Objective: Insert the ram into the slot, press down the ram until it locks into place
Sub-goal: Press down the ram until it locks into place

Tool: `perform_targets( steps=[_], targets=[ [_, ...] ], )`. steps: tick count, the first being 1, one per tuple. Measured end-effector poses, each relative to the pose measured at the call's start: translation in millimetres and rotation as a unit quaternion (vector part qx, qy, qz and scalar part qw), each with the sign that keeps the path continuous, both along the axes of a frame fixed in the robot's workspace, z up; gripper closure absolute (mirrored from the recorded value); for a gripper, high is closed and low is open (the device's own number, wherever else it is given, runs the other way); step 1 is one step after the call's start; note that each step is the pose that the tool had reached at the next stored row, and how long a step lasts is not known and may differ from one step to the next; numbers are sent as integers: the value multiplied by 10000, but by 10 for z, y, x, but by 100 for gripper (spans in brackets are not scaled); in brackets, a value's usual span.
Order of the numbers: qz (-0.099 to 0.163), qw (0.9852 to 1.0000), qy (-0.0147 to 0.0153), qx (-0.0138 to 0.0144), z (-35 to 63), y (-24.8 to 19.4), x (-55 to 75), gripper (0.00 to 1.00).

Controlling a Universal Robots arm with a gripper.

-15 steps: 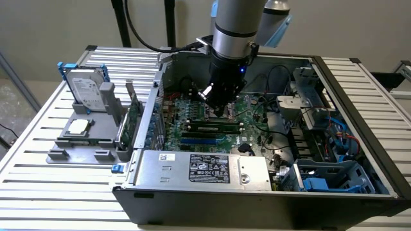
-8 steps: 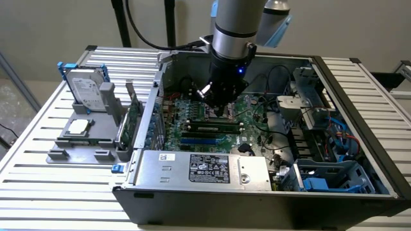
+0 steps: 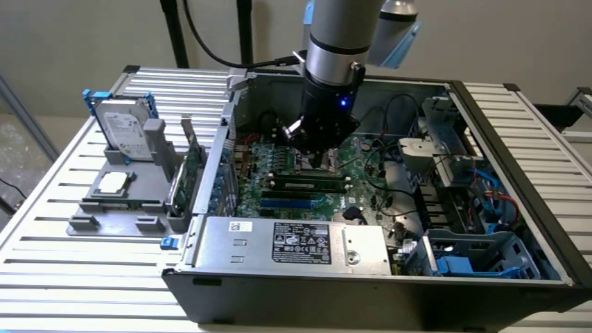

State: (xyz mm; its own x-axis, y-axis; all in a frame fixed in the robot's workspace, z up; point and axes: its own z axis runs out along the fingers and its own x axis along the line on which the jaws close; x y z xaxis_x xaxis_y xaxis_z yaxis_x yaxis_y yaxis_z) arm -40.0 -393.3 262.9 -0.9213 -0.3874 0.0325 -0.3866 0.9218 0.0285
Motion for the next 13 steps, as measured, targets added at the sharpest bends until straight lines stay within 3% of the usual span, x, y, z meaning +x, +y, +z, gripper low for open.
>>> perform_targets(
  steps=[7,13],
  targets=[
    [-547,9985,0,-2,0,0,0,89],
    [-1019,9948,0,-4,0,0,0,89]
  ],
)
